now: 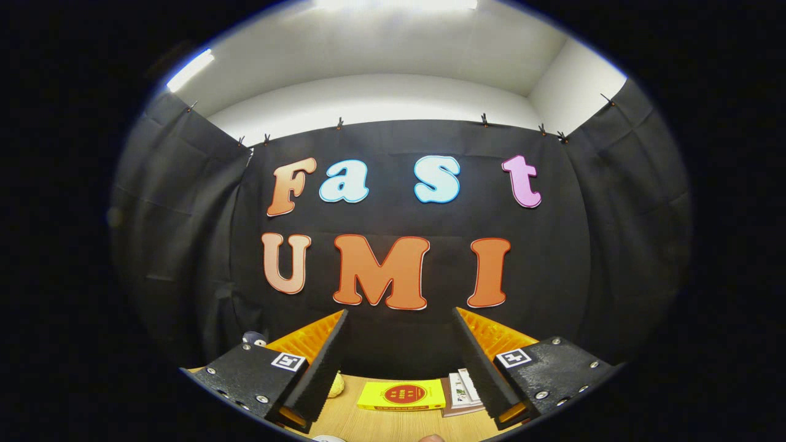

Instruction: Open the storage box then place both shoes into the box .Put the left shoe in first, then the right shoe, with the right side of both shoes facing outward in a uniform manner.

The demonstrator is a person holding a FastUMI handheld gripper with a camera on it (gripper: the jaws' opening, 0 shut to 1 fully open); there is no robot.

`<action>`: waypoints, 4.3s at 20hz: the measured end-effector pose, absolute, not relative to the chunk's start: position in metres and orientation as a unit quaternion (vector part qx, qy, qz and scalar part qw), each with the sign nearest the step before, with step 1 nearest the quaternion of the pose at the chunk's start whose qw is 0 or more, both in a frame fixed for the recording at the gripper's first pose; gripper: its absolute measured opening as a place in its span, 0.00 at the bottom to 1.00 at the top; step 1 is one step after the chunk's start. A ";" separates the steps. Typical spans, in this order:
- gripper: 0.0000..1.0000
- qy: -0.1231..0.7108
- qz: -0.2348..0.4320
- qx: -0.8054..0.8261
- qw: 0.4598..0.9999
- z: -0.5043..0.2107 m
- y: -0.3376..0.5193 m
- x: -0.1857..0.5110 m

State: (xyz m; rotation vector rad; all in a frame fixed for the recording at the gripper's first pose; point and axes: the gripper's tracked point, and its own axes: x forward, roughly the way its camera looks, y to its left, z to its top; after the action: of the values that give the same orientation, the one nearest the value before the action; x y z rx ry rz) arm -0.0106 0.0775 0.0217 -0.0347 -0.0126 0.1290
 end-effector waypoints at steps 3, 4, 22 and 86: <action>0.97 -0.002 0.067 -0.024 0.997 0.019 0.082 -0.012; 0.97 0.003 0.069 -0.025 0.997 0.017 0.084 -0.013; 0.97 0.068 0.147 -0.035 0.986 -0.032 0.158 -0.032; 0.21 0.464 0.412 0.348 0.702 -0.141 0.553 -0.150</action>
State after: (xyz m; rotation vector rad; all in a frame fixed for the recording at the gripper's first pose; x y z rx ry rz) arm -0.1501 0.5535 -0.1411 0.7736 1.0336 0.9180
